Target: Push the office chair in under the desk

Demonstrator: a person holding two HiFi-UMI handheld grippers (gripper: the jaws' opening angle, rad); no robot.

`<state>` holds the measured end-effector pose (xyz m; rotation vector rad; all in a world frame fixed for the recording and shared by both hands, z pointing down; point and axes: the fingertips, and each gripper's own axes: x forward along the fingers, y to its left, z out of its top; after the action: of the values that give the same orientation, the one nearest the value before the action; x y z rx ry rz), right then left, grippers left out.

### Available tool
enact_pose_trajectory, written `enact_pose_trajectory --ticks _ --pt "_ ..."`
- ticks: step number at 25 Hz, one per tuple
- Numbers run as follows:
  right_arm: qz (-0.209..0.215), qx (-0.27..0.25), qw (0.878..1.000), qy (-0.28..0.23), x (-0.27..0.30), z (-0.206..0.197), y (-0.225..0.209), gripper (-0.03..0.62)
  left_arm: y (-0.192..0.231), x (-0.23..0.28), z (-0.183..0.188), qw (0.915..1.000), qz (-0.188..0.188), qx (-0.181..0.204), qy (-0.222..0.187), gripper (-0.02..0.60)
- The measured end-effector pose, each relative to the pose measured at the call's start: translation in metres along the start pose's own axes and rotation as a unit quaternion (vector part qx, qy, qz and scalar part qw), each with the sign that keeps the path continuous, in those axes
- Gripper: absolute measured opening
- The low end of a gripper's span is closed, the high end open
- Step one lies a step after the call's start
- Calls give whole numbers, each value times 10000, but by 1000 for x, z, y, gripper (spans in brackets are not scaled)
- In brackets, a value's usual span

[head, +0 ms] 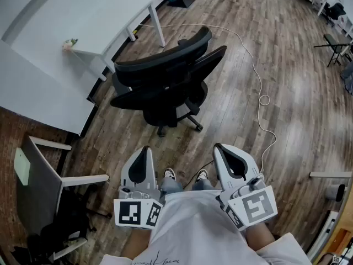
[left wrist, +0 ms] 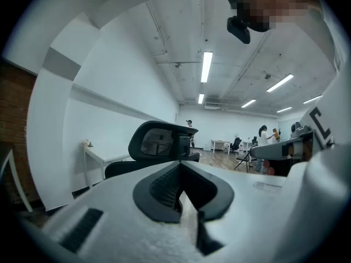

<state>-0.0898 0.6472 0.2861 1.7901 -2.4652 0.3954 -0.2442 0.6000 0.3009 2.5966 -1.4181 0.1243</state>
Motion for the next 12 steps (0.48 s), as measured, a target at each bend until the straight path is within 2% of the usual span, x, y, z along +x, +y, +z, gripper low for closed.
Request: enact_pose_trajectory --ticks 4,8,12 --pt "53 25 10000 -41 1 1 -14 11 -3 9 -2 9999 105 20 34 -3" --pt "232 309 9991 -181 -1 4 -30 11 -5 15 -4 9996 243 75 89 -3" --pt "391 452 9980 -201 3 1 -43 12 1 23 0 9983 405 377 183 -3"
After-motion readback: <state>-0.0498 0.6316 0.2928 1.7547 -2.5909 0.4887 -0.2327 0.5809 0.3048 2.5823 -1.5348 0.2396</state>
